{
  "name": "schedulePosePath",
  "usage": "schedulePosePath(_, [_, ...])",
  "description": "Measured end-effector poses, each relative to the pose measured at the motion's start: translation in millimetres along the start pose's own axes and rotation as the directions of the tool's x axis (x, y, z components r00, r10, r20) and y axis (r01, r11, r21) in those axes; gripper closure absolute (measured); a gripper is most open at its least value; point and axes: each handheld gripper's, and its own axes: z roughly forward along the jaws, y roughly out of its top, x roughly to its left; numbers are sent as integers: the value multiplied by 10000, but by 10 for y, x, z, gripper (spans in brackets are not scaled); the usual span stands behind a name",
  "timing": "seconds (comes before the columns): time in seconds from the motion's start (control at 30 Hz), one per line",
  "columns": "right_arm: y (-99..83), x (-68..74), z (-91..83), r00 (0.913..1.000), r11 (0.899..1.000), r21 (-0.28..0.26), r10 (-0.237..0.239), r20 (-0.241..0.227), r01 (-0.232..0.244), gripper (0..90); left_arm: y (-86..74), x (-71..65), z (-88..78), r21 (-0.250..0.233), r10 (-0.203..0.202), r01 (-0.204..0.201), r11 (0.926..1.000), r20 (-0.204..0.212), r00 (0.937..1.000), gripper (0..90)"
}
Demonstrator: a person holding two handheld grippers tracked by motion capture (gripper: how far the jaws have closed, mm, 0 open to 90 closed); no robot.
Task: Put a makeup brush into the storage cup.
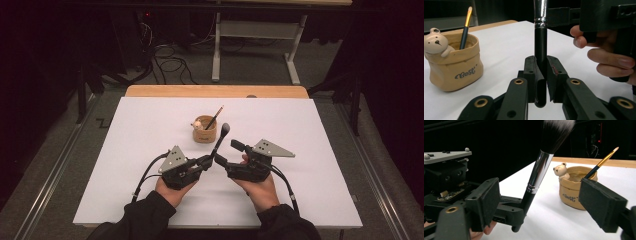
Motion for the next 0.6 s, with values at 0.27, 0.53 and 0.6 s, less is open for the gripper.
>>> schedulePosePath(0.27, [-28, 5, 15, 9997, 9998, -120, 168, -151, -170, 284, -10, -14, 17, 17, -22, 22, 10000, 67, 10000, 793])
schedulePosePath(0.53, [-39, -3, 11, 9990, 9992, -207, 337, -302, -343, 366, -17, -38, 28, 43, 32, -32, 10000, 118, 9999, 793])
schedulePosePath(0.6, [-38, -3, 9, 9987, 9989, -253, 379, -331, -387, 385, -20, -43, 31, 74, 47, -48, 10000, 136, 9999, 793])
